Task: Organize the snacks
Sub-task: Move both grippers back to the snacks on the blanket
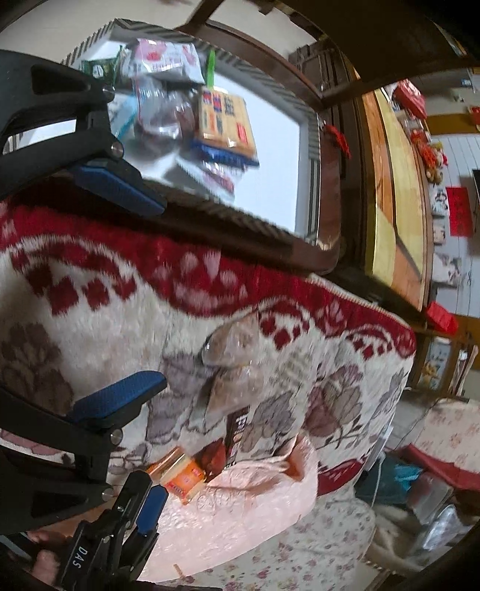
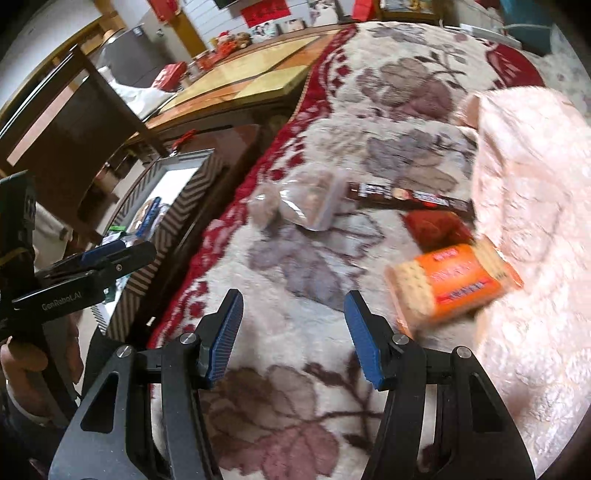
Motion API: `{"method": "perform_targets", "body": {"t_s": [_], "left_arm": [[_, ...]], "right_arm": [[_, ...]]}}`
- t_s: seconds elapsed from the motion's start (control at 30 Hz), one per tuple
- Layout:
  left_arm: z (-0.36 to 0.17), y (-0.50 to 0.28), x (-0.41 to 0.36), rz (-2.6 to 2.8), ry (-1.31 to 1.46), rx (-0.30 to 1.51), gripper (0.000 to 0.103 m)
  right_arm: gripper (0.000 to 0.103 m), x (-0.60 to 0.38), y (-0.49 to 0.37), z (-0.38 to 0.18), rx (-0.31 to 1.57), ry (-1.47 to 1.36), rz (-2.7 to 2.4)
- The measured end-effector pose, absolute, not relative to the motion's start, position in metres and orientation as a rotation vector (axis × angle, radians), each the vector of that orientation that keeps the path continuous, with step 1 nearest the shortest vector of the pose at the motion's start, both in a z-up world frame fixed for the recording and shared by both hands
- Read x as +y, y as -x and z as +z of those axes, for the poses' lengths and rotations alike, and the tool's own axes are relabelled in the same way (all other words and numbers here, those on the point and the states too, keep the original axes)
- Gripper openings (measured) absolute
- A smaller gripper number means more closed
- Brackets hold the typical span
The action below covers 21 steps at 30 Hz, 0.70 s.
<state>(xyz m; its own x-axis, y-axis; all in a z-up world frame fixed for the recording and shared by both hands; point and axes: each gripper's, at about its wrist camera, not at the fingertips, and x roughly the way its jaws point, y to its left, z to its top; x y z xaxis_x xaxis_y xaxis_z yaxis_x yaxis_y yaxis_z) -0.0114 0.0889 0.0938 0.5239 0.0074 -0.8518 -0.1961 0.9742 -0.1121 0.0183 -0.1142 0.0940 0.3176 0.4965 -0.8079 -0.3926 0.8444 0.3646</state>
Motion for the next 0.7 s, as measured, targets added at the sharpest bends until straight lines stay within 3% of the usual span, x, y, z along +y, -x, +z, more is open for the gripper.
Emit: {"method": "perform_targets", "body": {"t_s": [0.7], "left_arm": [[0.066, -0.021, 0.045, 0.043, 0.173, 1.100, 0.088]], "right_arm": [[0.060, -0.170, -0.030, 0.069, 1.133, -0.184, 0.510]]}}
